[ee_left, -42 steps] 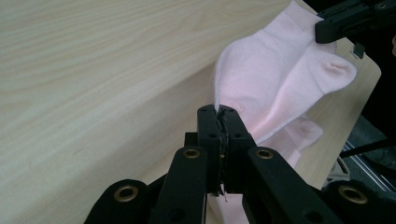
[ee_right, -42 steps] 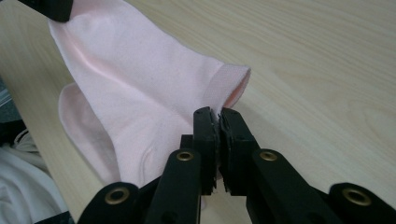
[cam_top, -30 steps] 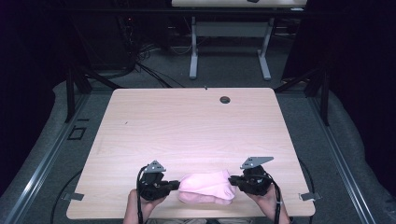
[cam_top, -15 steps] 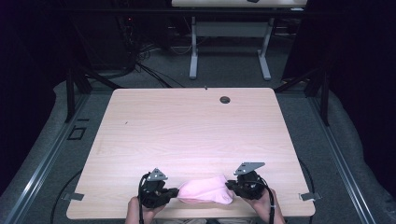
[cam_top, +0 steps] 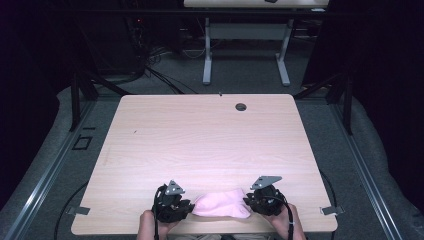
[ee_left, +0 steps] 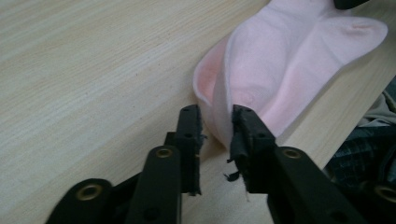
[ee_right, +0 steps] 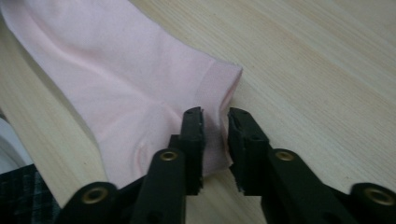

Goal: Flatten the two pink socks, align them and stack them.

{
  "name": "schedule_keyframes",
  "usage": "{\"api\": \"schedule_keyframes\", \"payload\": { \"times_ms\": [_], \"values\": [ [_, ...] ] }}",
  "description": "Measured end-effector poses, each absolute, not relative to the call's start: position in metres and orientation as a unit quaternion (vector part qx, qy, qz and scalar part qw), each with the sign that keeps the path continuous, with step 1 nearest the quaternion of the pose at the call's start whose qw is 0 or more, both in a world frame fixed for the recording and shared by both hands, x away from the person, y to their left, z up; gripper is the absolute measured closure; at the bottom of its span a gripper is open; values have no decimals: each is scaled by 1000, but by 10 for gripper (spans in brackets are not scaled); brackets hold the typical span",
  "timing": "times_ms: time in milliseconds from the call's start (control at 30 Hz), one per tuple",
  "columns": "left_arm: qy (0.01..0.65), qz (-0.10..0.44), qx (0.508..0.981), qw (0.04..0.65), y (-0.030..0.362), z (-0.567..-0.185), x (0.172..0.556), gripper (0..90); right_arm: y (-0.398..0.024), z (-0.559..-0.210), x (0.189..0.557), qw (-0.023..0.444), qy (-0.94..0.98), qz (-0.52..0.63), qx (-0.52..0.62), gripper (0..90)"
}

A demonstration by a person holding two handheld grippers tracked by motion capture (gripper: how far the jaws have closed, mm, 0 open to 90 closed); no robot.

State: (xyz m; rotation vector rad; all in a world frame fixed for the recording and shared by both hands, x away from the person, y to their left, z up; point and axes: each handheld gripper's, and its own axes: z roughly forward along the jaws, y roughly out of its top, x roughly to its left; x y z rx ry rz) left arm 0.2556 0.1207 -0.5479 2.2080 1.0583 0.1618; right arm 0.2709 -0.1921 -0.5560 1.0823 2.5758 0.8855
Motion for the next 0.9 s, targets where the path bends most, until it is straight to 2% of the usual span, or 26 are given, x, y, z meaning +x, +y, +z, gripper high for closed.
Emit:
{"api": "schedule_keyframes", "payload": {
  "times_ms": [67, 100, 133, 267, 300, 333, 367, 400, 500, 600, 733, 767, 800, 867, 900],
  "values": [
    [407, 74, 846, 337, 121, -545, 256, 512, -193, -555, 270, 104, 870, 303, 375, 638],
    [412, 84, 841, 340, 121, -542, 256, 512, -195, -555, 270, 106, 866, 309, 379, 615],
    [412, 105, 838, 341, 119, -537, 258, 414, -199, -551, 269, 112, 857, 322, 386, 575],
    [398, 114, 852, 321, 103, -542, 267, 355, -197, -552, 271, 123, 853, 326, 388, 574],
    [395, 113, 855, 315, 99, -545, 268, 389, -196, -553, 272, 125, 857, 320, 386, 589],
    [395, 113, 855, 315, 99, -545, 268, 469, -196, -553, 272, 125, 857, 320, 386, 589],
    [390, 115, 859, 310, 97, -549, 270, 469, -194, -555, 272, 129, 858, 320, 381, 619],
    [386, 107, 863, 307, 96, -551, 271, 652, -191, -559, 272, 129, 862, 315, 375, 666],
    [382, 92, 867, 306, 96, -558, 273, 808, -189, -562, 271, 121, 866, 313, 371, 784],
    [381, 89, 871, 297, 97, -564, 274, 857, -188, -564, 272, 118, 866, 318, 367, 836],
    [384, 93, 869, 298, 98, -565, 273, 864, -188, -565, 274, 121, 865, 317, 370, 848],
    [384, 93, 869, 298, 98, -565, 273, 857, -188, -565, 274, 121, 865, 317, 370, 848],
    [386, 98, 868, 297, 97, -565, 273, 804, -189, -566, 275, 118, 863, 322, 372, 847],
    [393, 99, 864, 298, 98, -564, 275, 610, -190, -566, 276, 113, 863, 322, 372, 839],
    [402, 112, 854, 311, 102, -559, 274, 503, -190, -565, 277, 116, 861, 325, 375, 778]
  ]
}}
